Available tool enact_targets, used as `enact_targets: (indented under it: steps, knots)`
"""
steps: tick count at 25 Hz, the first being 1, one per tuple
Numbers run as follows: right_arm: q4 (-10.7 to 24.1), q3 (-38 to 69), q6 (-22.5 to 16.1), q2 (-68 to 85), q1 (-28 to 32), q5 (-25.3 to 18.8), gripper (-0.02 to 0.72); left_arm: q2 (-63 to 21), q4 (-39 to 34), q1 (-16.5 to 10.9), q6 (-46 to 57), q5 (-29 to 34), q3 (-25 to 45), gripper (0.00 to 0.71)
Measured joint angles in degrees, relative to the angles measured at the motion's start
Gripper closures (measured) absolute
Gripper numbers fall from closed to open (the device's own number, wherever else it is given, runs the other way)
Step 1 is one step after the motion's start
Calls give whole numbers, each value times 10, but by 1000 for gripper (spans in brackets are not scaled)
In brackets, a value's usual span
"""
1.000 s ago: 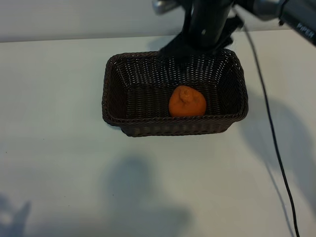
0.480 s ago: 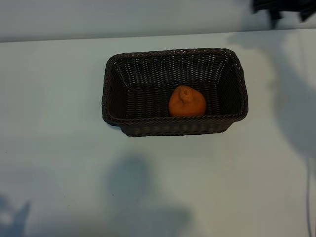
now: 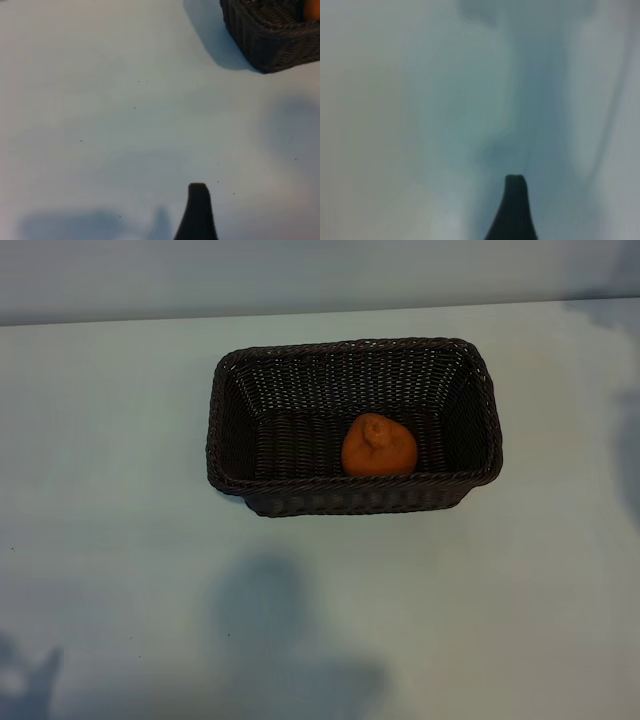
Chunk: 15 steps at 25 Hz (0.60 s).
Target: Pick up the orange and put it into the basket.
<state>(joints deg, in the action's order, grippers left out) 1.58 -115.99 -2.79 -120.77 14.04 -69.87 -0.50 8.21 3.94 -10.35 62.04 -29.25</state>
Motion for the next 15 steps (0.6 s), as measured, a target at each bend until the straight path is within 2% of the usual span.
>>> enact_targets:
  steps: [6, 15]
  knots:
    - [-16, 14, 10, 91, 3, -6, 129, 0, 0, 0, -1, 0, 0, 116]
    - [-27, 121, 15, 355, 4, -16, 132, 0, 0, 0, -1, 0, 0, 116]
